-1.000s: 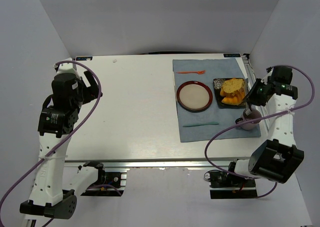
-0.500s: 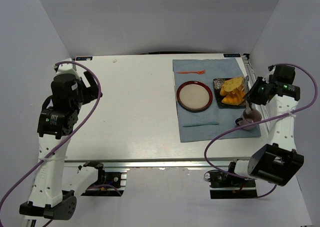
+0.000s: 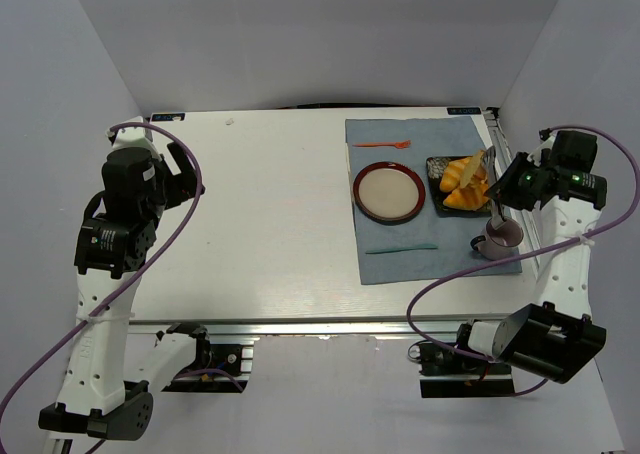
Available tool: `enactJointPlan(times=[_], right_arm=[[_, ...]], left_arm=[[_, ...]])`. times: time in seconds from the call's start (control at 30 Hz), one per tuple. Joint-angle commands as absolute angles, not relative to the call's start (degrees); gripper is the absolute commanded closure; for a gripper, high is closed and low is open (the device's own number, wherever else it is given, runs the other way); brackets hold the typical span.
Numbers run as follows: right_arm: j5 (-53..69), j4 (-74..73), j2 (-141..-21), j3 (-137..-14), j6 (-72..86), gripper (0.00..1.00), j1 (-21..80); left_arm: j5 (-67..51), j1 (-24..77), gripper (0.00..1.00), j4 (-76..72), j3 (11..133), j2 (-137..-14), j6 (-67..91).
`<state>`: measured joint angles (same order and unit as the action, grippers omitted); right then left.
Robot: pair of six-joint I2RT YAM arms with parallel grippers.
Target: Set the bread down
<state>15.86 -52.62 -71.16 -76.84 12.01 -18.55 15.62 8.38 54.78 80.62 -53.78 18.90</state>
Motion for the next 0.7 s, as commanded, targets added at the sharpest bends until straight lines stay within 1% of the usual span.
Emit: enactJointPlan(times=[0.0,0.43,0.67], right_arm=[[17.8,-52.4,-69.7,-79.3,12.3,1.00,-18.9],[20.9,-51.6,-69.3,-79.4,13.4,1.00,-18.9],[26.7,-50.6,-68.6,-80.3,14.0,1.00,-18.8]], left_arm=[[15.5,8.6,0.02,53.6,81.1,-53.0,18.7],[15.2,8.6,0.02,53.6,80.6,-52.6,18.9],[15.1,8.6,0.02,53.6,80.4,-52.6,19.1]])
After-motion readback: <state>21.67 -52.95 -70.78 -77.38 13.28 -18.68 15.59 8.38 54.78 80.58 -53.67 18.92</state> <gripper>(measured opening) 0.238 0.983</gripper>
